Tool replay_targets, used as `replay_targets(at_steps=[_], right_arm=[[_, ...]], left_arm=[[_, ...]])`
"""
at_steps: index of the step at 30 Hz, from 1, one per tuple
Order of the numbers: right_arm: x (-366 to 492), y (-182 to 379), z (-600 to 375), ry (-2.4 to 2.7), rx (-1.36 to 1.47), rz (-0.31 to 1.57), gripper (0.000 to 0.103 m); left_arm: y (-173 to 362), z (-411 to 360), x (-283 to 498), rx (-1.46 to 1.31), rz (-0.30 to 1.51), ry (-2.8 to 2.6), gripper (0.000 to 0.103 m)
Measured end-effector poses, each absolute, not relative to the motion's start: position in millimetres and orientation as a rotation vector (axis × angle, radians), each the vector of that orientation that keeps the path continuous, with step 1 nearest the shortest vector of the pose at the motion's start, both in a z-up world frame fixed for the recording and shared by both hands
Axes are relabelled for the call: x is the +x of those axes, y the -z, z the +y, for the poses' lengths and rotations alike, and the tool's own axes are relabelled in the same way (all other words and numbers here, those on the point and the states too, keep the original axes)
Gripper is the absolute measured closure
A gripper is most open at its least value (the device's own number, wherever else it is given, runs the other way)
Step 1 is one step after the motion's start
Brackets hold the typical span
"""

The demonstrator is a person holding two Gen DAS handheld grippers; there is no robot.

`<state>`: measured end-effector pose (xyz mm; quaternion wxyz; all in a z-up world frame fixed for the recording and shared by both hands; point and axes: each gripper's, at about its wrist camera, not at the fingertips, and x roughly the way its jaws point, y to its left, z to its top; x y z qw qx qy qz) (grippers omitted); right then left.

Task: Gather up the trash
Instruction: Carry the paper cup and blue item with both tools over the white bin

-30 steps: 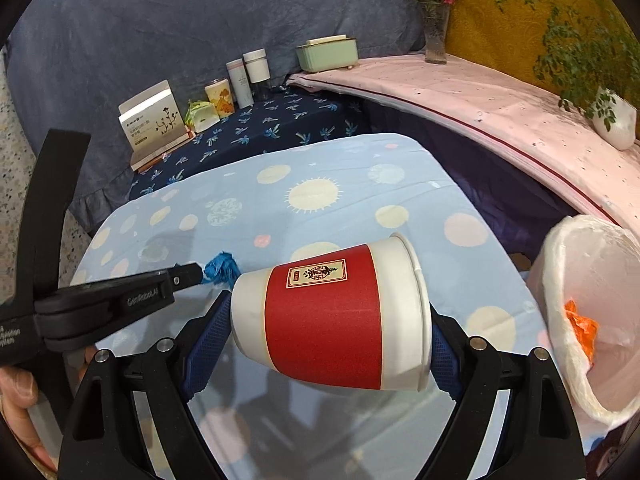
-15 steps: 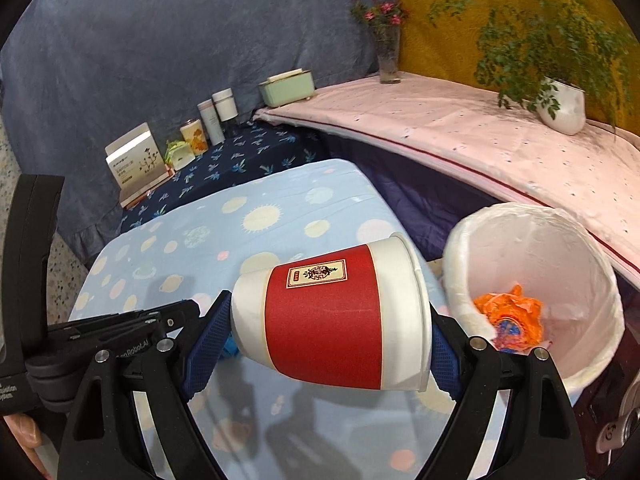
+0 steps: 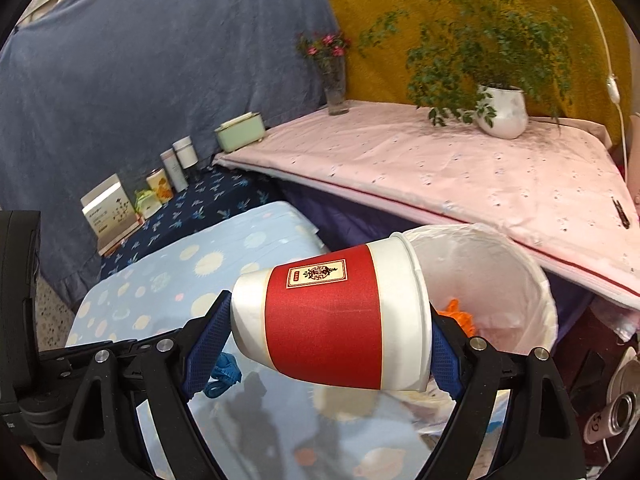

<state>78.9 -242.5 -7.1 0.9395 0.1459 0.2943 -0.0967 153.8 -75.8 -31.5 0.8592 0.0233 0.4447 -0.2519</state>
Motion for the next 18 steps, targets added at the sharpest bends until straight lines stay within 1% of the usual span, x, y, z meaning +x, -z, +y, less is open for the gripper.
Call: replay_targets(at_steps=[18], right_arm=[[44.8, -1.2, -340.6, 0.356, 0.376, 0.533, 0.020]], left_arm=[[-1.6, -184.5, 139.8, 0.155, 0.864, 0.714, 0.102]])
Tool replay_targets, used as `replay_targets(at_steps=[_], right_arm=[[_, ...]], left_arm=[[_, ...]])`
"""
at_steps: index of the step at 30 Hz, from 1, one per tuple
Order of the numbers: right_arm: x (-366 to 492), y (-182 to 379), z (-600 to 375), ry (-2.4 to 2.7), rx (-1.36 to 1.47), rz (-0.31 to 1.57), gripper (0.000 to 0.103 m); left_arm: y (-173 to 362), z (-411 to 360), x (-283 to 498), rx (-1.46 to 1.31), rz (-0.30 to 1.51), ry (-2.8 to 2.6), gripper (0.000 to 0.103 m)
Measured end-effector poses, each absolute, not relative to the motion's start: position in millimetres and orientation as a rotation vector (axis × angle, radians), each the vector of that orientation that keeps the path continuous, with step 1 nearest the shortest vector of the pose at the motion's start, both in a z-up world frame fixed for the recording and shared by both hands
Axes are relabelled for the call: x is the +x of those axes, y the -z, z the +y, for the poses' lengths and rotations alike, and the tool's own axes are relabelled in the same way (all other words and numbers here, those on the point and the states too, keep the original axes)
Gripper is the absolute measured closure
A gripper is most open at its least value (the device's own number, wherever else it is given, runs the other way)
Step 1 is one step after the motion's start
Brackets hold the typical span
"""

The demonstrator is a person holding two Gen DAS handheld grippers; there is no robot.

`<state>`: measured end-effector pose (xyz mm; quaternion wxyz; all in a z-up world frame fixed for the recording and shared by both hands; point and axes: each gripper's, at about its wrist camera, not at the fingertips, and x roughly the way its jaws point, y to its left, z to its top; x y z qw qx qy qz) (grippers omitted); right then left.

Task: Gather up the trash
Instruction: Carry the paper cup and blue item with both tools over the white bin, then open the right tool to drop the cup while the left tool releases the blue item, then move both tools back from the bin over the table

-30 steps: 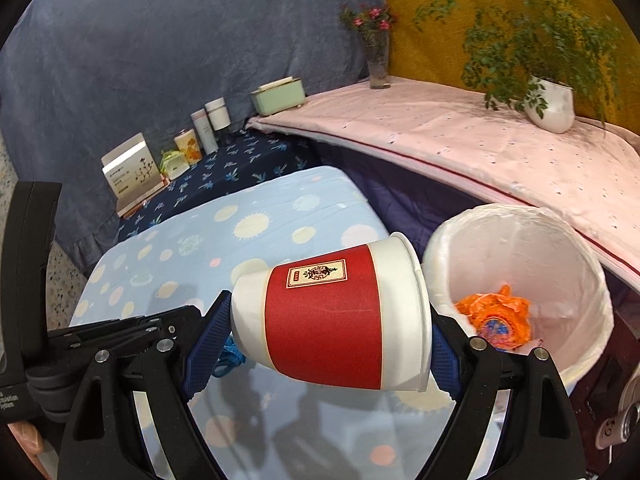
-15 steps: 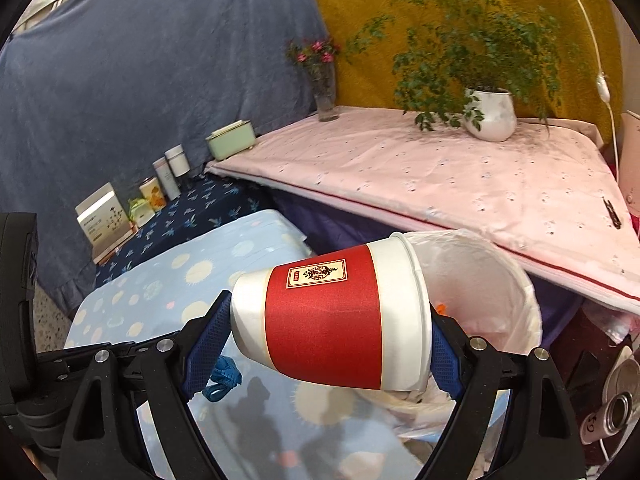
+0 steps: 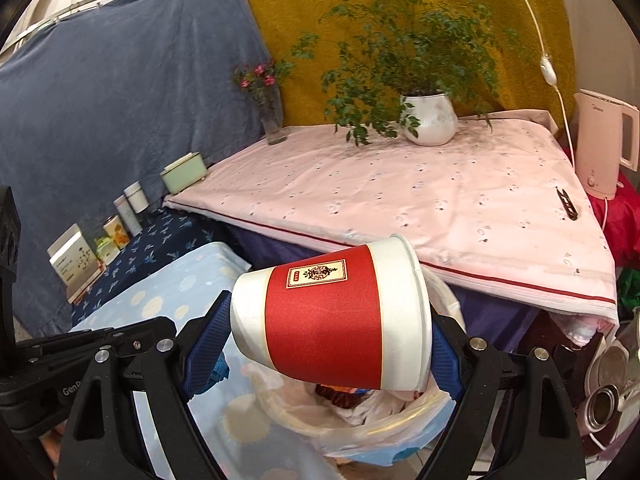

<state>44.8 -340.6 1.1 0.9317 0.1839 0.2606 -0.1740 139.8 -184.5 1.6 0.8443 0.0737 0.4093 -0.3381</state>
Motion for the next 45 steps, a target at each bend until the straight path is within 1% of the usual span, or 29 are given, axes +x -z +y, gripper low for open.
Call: replay_targets(at_steps=[8, 10, 12, 13, 14, 15, 16, 28, 30, 33, 37, 38, 39, 41, 45], right_arm=[[45.6, 0.9, -362.4, 0.388, 0.377, 0.532, 0.020], [48.2, 2.2, -364.5, 0.392, 0.374, 0.536, 0.020], [51.5, 3.6, -367.0, 0.399, 0.374, 0.541, 0.019], [52.8, 4.6, -369.3, 0.403, 0.379, 0.542, 0.019], [54.3, 6.3, -372.0, 0.400, 0.390, 0.544, 0.019], [55.5, 7.7, -374.2, 0.398, 0.399, 0.547, 0.019], [57.1, 8.5, -375.2, 0.399, 0.401, 0.550, 0.019], [68.0, 13.8, -358.6, 0.354, 0.385, 0.594, 0.017], [66.6, 13.0, -354.3, 0.343, 0.390, 0.605, 0.017], [63.1, 11.7, -349.2, 0.328, 0.385, 0.623, 0.016], [55.7, 9.6, -336.5, 0.334, 0.334, 0.645, 0.012], [53.1, 9.0, -332.1, 0.338, 0.314, 0.650, 0.011], [50.5, 8.7, -328.2, 0.341, 0.296, 0.654, 0.007], [44.2, 8.0, -321.1, 0.343, 0.266, 0.654, 0.007], [34.8, 13.1, -313.6, 0.326, 0.264, 0.690, 0.007]], left_arm=[[-4.1, -218.1, 145.4, 0.168, 0.859, 0.771, 0.101], [-3.0, -221.0, 147.9, 0.161, 0.858, 0.781, 0.099], [-1.5, -222.8, 152.1, 0.163, 0.851, 0.752, 0.077], [-0.7, -220.8, 155.2, 0.154, 0.844, 0.730, 0.071], [-0.5, -219.6, 158.6, 0.145, 0.843, 0.715, 0.059], [0.4, -216.7, 161.7, 0.134, 0.844, 0.703, 0.050], [0.5, -214.1, 164.2, 0.126, 0.843, 0.696, 0.048], [8.0, -179.3, 176.7, 0.128, 0.836, 0.590, 0.046], [7.8, -173.5, 175.1, 0.124, 0.832, 0.577, 0.040], [7.7, -163.9, 168.7, 0.135, 0.816, 0.557, 0.038], [10.0, -148.6, 160.4, 0.132, 0.818, 0.534, 0.033], [11.3, -144.1, 157.7, 0.131, 0.821, 0.529, 0.031], [12.8, -140.2, 155.0, 0.132, 0.822, 0.523, 0.028], [17.5, -132.2, 149.0, 0.141, 0.823, 0.504, 0.023], [27.7, -120.5, 137.6, 0.167, 0.836, 0.476, 0.022]])
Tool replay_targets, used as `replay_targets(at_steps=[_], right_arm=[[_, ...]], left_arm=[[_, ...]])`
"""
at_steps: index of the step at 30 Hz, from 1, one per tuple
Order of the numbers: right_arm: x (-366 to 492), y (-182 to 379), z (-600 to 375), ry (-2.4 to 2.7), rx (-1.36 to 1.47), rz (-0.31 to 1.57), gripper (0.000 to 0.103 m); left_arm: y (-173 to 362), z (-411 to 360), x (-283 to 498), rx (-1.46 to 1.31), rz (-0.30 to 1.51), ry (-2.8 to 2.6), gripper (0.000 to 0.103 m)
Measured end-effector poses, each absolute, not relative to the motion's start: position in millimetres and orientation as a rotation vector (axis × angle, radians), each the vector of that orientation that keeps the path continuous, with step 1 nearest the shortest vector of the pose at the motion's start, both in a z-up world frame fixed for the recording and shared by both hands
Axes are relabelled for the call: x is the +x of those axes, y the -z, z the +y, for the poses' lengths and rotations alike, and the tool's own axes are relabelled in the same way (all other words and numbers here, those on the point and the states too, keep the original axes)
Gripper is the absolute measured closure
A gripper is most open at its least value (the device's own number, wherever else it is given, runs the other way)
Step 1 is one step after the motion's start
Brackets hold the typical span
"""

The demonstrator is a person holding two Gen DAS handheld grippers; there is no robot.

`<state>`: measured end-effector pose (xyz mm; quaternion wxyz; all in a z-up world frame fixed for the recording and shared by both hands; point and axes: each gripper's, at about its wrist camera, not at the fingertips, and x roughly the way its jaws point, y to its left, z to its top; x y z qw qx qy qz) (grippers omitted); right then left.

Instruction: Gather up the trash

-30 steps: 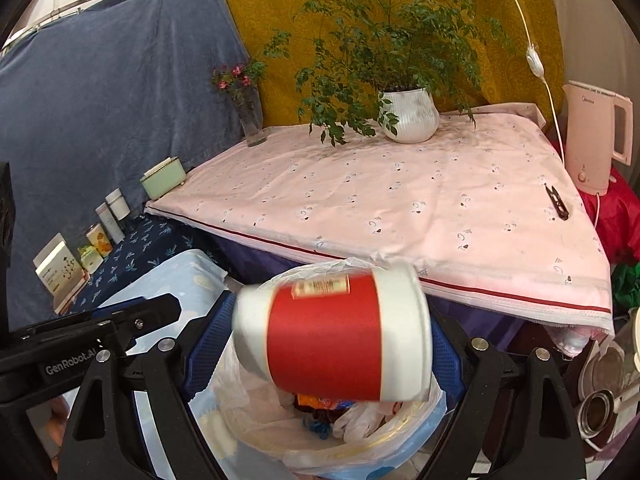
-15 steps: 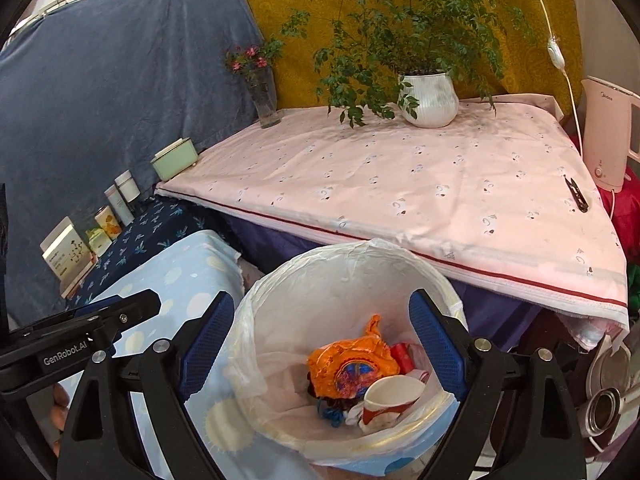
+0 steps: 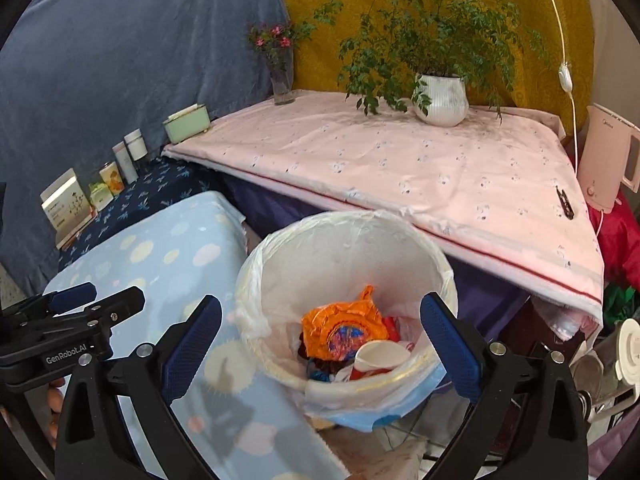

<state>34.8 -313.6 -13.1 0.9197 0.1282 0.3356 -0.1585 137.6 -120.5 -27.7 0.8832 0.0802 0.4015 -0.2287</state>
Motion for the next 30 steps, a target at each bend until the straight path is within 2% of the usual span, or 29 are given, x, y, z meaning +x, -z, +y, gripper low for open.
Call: replay_targets(at_steps=[8, 30], right_arm=[[17.2, 18.6, -299.3, 0.336, 0.226, 0.709, 0.007], [3.6, 40.9, -287.4, 0.348, 0.185, 0.783, 0.007]], left_arm=[[40.2, -108.2, 112.6, 0.218, 0.823, 0.441, 0.014], [59.6, -94.8, 86.2, 0.202, 0.836, 0.424, 0.010]])
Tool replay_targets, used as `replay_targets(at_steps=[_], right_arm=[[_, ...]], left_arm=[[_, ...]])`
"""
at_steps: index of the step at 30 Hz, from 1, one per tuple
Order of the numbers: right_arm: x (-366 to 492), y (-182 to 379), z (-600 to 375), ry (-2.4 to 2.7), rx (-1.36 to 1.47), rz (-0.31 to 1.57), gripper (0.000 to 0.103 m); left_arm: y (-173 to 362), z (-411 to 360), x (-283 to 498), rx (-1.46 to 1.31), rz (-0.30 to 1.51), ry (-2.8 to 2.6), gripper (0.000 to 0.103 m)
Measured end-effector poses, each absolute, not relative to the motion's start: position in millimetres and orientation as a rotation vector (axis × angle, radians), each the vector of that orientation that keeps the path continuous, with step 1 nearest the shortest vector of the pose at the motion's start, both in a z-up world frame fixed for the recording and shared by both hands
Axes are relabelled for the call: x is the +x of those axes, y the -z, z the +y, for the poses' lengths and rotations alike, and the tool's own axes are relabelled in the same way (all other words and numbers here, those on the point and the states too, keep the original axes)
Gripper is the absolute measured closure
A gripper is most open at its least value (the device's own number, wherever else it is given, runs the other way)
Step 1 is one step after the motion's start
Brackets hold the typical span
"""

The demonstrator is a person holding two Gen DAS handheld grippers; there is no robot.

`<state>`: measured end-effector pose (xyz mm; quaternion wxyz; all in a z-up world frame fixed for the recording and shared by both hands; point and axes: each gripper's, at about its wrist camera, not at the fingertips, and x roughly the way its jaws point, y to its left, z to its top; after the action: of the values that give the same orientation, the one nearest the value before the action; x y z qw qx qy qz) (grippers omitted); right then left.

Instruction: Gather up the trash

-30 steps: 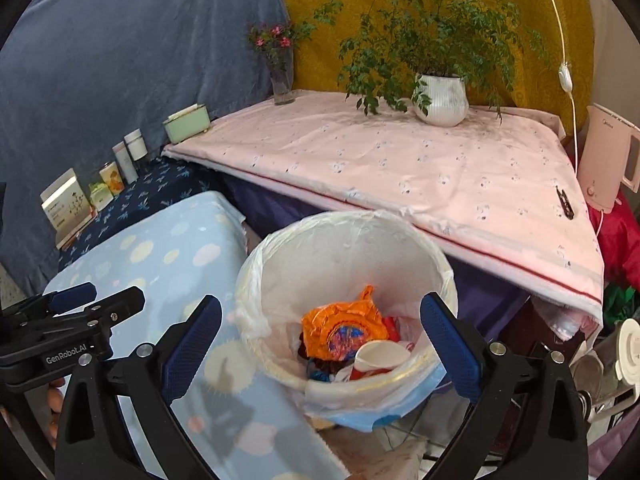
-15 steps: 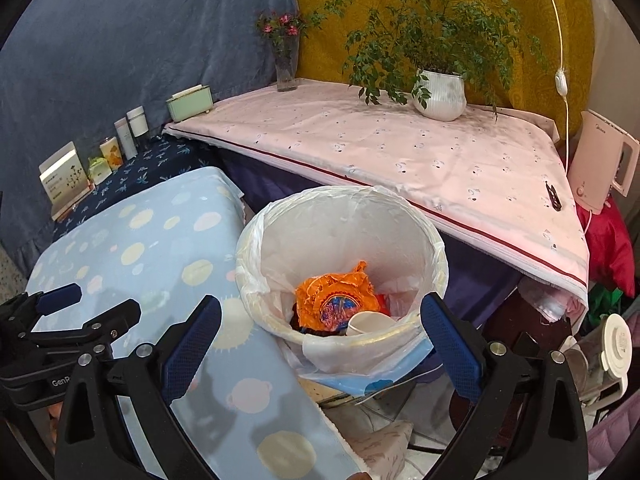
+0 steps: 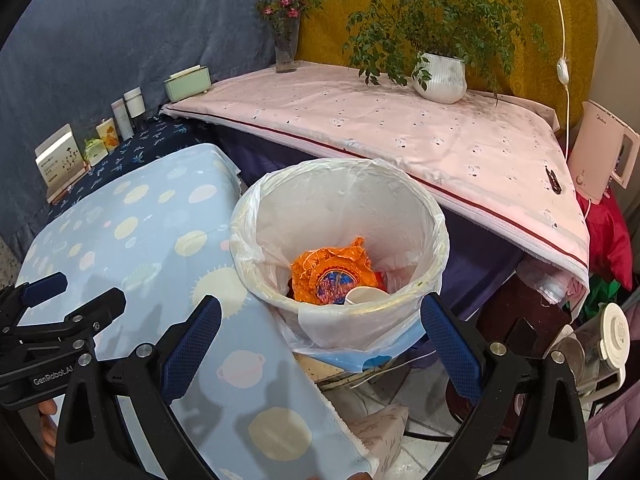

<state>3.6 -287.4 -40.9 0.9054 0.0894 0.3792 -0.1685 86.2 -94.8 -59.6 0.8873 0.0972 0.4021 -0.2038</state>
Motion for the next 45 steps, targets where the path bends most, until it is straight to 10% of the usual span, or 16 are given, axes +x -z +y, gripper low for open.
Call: replay_targets(at_steps=[45], right_arm=[[-6.4, 49.0, -293.0, 0.347, 0.169, 0.787, 0.007]], left_arm=[[70.3, -108.6, 82.9, 0.154, 0.880, 0.480, 0.010]])
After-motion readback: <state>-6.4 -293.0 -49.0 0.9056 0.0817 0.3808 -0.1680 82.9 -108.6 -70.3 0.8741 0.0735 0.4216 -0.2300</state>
